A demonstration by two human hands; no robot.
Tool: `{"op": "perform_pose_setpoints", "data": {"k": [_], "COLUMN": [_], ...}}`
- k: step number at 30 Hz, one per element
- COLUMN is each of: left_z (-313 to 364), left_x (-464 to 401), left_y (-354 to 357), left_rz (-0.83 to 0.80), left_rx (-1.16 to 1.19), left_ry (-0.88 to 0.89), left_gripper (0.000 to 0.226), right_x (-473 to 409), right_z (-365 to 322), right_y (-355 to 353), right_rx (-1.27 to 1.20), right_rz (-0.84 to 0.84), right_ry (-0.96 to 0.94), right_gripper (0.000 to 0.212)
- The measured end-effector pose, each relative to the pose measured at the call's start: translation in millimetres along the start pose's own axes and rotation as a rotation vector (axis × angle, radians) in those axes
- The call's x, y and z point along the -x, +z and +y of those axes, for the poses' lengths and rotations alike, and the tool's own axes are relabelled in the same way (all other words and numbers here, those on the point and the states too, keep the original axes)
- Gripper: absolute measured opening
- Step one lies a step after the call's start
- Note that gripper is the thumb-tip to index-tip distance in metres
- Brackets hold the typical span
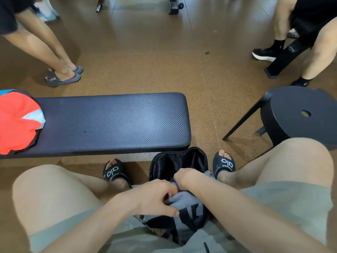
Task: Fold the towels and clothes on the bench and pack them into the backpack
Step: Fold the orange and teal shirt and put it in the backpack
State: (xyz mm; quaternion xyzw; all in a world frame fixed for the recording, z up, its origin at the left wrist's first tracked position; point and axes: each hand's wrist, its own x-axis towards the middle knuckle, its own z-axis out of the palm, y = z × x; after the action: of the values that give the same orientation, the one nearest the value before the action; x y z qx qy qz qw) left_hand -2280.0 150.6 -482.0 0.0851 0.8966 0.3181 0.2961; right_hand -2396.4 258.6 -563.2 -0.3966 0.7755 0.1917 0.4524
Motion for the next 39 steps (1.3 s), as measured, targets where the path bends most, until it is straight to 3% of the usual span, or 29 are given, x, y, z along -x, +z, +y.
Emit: {"op": "perform_pose_setpoints", "data": {"k": [2, 7, 15, 17, 22, 27, 30, 35, 39], "left_z": [-6.9, -48.6, -118.0, -136.0, -191.7, -261.2, -291.5, -317.5, -319.4], "left_x": [4.0, 13.2, 45.4, 58.2, 94.5, 124.3, 130.4, 125.4, 123.9], "left_y": [-10.4, -52.1, -126.1, -142.9, -166.8, -161.7, -156.2, -152.0, -156.2], "left_rz": [0.016, 0.139, 0.731, 0.879, 1.147, 1.109, 1.069, 1.149, 1.246], "left_rx": [0.040, 0.058, -0.074, -0.085, -0.193, -0.012, 0.082, 0.074, 0.218], "left_ry": [-0.016, -0.180, -0.503, -0.564, -0.806, -1.216, -1.263, -1.290, -1.089], "left_gripper": [0.031, 0.017, 0.005, 0.013, 0.053, 0.084, 0.076, 0.025, 0.015], "right_x": [-0.1, 20.5, 28.9, 23.4, 0.4, -37.3, -57.1, -78.3, -86.0], "right_z": [-0.7, 7.3, -32.2, -52.4, -104.0, -145.0, -160.8, -178.2, -178.5], "right_y": [-8.0, -56.0, -146.1, -167.9, -214.2, -246.6, -255.9, -257.5, -254.7], "right_rx": [0.010, -0.090, -0.370, -0.398, -0.438, -0.481, -0.539, -0.608, -0.738], "right_rz": [-0.020, 0.348, 0.760, 0.811, 0.851, 0.776, 0.742, 0.700, 0.669], "right_ry": [-0.002, -0.119, -0.249, -0.295, -0.406, -0.474, -0.483, -0.488, -0.483], "right_gripper": [0.020, 0.022, 0.017, 0.017, 0.017, 0.023, 0.028, 0.029, 0.029]}}
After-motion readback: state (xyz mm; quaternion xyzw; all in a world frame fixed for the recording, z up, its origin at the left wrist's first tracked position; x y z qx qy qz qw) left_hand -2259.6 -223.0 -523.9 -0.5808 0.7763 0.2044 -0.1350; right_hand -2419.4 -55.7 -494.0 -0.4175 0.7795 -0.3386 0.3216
